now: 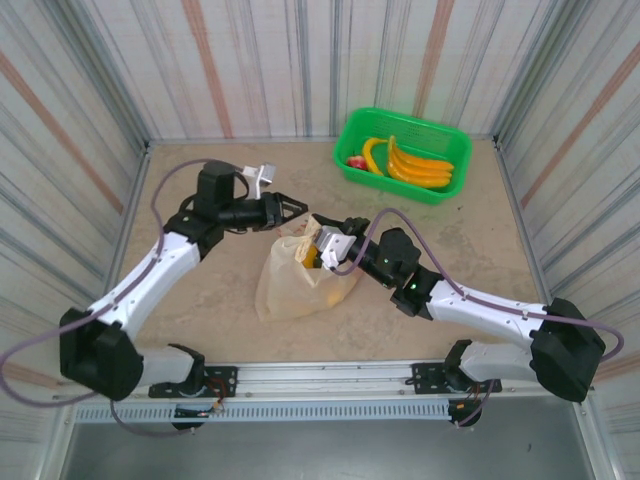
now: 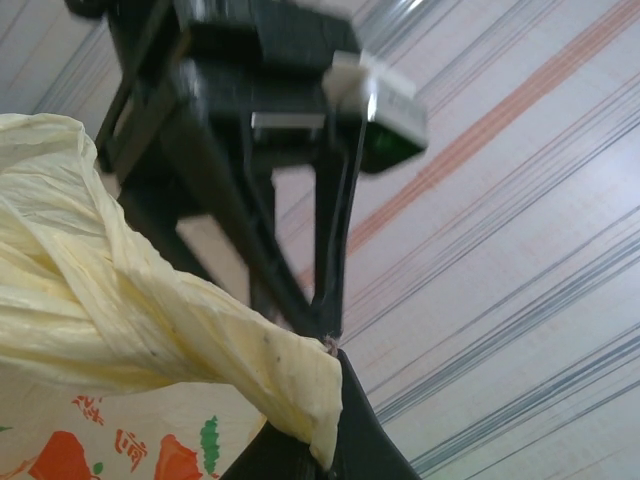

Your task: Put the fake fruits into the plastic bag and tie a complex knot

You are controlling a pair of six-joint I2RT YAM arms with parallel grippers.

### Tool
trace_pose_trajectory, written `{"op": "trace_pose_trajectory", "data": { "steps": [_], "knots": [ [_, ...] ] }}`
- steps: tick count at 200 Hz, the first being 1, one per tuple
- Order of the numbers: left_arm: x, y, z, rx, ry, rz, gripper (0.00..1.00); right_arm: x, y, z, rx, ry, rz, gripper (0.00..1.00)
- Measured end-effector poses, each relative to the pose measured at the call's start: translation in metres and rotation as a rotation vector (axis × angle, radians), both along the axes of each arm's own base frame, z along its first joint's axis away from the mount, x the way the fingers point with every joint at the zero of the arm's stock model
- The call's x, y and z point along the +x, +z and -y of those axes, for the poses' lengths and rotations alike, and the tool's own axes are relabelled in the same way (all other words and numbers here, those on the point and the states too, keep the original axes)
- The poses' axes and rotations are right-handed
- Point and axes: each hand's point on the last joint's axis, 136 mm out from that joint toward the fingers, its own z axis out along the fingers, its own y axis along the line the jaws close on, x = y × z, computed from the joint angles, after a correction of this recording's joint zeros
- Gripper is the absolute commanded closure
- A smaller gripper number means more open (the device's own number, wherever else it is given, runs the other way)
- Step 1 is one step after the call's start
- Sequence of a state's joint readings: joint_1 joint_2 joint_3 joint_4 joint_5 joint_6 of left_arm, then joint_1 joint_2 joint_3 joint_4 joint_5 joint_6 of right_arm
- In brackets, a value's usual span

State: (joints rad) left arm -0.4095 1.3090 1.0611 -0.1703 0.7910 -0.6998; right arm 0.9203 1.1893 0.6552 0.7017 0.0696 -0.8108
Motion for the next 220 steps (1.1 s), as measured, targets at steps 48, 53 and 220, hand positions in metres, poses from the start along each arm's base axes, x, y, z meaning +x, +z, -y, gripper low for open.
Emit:
{"op": "trace_pose_trajectory", "data": {
  "steps": [48, 53, 220],
  "knots": [
    [-0.017, -0.006, 0.018, -0.077, -0.109, -0.163, 0.51, -0.002, -0.002, -0.002, -0.007, 0.016, -0.003, 1.00],
    [-0.017, -0.005, 0.018, -0.086, -0.110, -0.169, 0.51, -0.002, -0.001, -0.002, -0.006, 0.018, -0.002, 1.00],
    [-0.017, -0.004, 0.020, -0.241, -0.118, -0.415, 0.21, 0.000, 0.008, -0.004, -0.003, 0.021, 0.002, 1.00]
  ]
}}
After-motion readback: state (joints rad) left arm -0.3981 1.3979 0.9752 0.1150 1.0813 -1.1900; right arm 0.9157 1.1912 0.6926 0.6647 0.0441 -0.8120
